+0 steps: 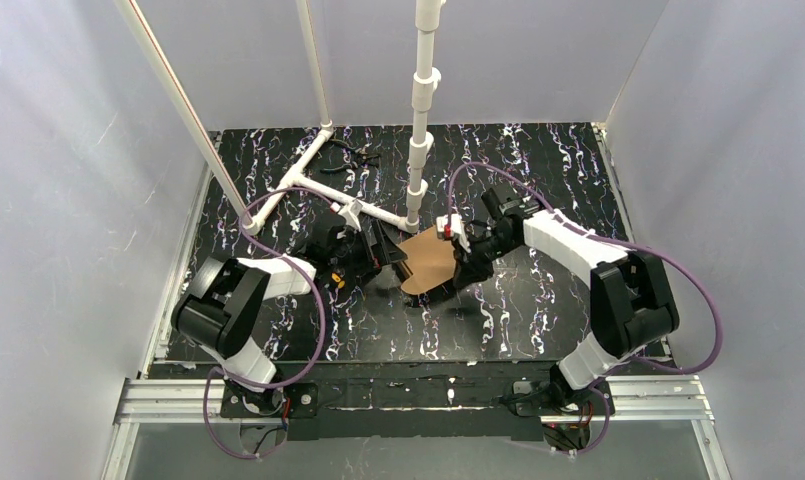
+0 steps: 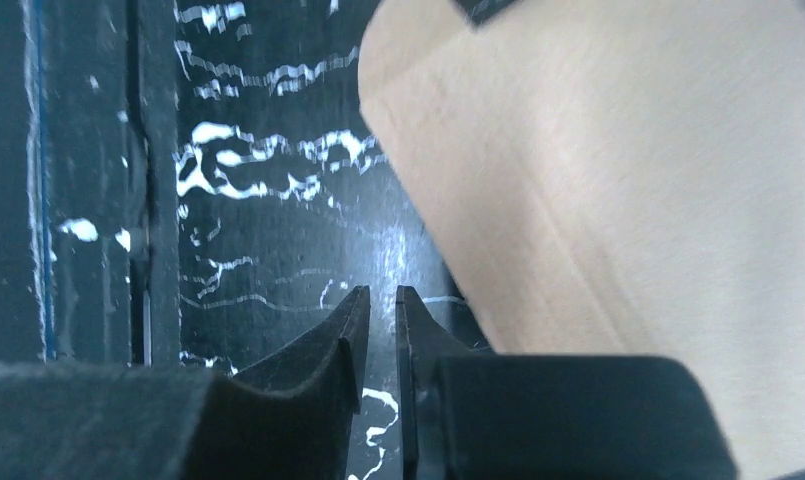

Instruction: Fold the paper box

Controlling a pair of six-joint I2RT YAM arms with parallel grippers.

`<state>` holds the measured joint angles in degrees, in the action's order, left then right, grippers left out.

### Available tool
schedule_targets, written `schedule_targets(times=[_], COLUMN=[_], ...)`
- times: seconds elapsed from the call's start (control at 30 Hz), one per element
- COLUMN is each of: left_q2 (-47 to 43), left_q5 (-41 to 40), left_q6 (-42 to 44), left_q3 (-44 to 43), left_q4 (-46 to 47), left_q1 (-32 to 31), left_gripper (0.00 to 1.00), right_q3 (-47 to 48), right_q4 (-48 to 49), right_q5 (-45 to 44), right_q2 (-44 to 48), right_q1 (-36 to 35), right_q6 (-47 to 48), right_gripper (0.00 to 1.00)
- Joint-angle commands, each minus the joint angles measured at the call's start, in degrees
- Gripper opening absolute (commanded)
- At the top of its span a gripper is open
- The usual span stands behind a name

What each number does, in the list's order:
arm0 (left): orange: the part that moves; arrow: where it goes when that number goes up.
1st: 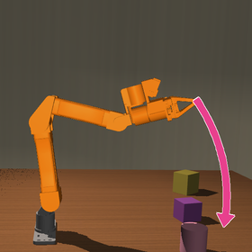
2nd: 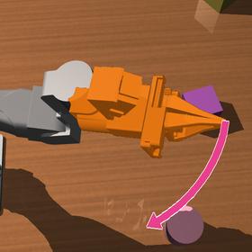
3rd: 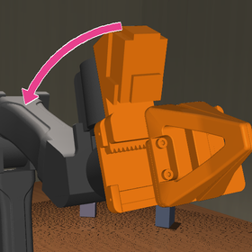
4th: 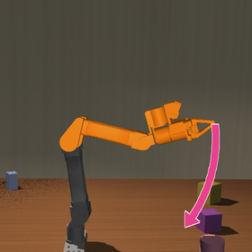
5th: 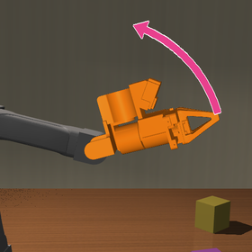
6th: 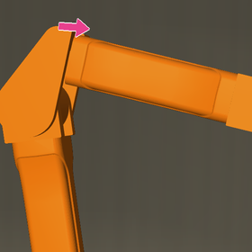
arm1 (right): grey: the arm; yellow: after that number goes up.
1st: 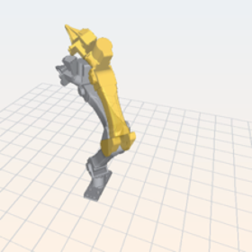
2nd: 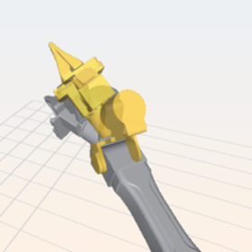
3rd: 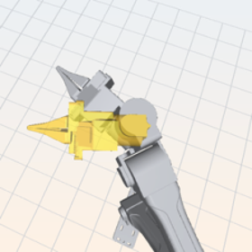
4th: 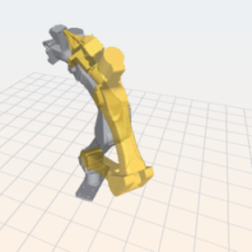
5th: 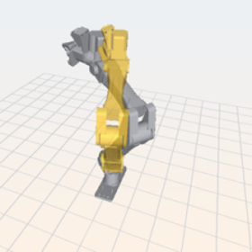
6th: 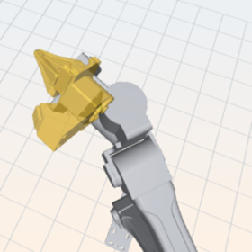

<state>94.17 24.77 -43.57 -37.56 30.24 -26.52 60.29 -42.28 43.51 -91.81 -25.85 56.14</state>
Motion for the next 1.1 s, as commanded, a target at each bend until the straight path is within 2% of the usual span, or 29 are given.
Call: schedule_targets(times=[0.0, 0.07, 0.13, 0.33, 0.7, 1.07], left_q2=[-5.7, -6.4, -6.2, -2.8, 3.1, 7.2], left_q5=[-4.1, -3.5, -2.1, 1.7, 3.6, 7.4], left_q6=[1.2, 0.6, -0.6, -2.0, 3.4, 5.3], left_q3=[1.6, 2.0, 1.7, 0.1, -3.7, -5.6], left_q4=[-1.4, -1.3, -1.3, -1.3, -1.9, -1.9], left_q1=[1.1, 1.7, 2.2, 2.3, 2.2, 2.3], left_gripper=[0.98, 0.98, 0.98, 0.98, 0.98, 0.98], right_q3=[4.2, 3.0, 1.7, 0.3, -3.0, -3.3], right_q4=[2.0, 13.0, 21.9, 28.6, 22.6, 20.9], right_q5=[6.6, 1.1, -5.3, -13.5, -17.8, -18.5], right_q2=[3.3, 2.9, 1.9, -1.0, -1.9, -3.0], right_q1=[0.4, 0.4, 0.4, -0.3, -0.3, 1.0], right_q6=[-5.9, -16.5, -22.1, -25.9, -17.9, -17.8], right_gripper=[0.23, 0.23, 0.23, 0.25, 0.24, 0.23])
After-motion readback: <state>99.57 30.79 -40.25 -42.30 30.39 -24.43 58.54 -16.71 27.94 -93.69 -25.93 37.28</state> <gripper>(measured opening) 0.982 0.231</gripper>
